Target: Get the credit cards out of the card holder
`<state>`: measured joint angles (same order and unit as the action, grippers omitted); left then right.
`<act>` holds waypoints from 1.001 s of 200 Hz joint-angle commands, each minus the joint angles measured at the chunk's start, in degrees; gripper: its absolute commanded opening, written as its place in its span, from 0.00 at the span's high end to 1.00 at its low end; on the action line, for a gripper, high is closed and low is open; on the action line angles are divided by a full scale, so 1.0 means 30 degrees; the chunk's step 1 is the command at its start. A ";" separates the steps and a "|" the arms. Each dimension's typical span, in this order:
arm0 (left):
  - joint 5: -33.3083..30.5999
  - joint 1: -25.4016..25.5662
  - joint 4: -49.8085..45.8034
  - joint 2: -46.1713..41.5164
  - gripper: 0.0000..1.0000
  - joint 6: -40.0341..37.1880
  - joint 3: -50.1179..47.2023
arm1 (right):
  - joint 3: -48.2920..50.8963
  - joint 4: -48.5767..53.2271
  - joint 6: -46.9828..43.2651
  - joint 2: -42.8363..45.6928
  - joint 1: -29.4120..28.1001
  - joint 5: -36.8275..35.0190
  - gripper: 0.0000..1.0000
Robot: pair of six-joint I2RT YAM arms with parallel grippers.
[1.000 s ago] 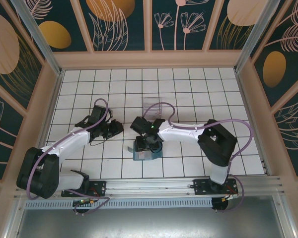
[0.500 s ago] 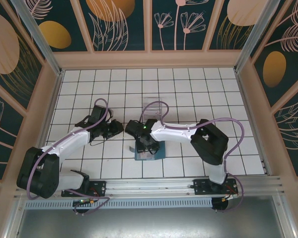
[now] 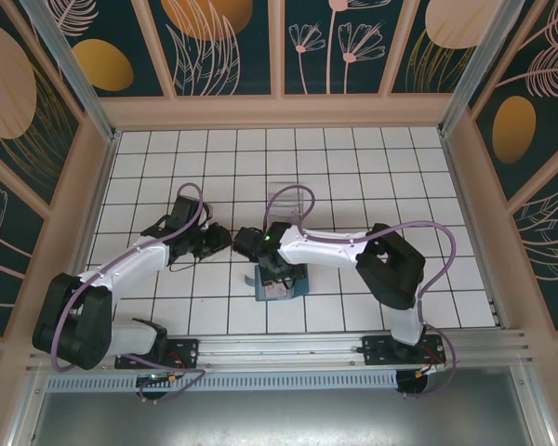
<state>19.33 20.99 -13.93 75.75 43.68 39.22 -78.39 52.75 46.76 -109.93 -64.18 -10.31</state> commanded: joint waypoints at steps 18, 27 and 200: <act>0.0251 -0.0060 -0.0511 0.0211 0.78 -0.0362 0.0754 | -0.0067 0.1481 0.0703 0.0556 -0.0077 -0.1510 0.35; 0.0257 -0.0068 -0.0590 0.0225 0.77 -0.0402 0.0783 | 0.0146 0.1487 0.0739 0.0724 -0.0025 -0.1614 0.35; -0.0390 0.5278 -0.0436 0.2104 0.77 0.1952 0.2706 | 0.5866 -0.2240 0.0413 0.2924 0.1266 -0.0839 0.35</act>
<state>19.07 34.63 -15.59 80.88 47.24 44.73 -63.61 48.77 47.07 -102.83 -61.06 -13.41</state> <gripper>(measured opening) 0.232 0.651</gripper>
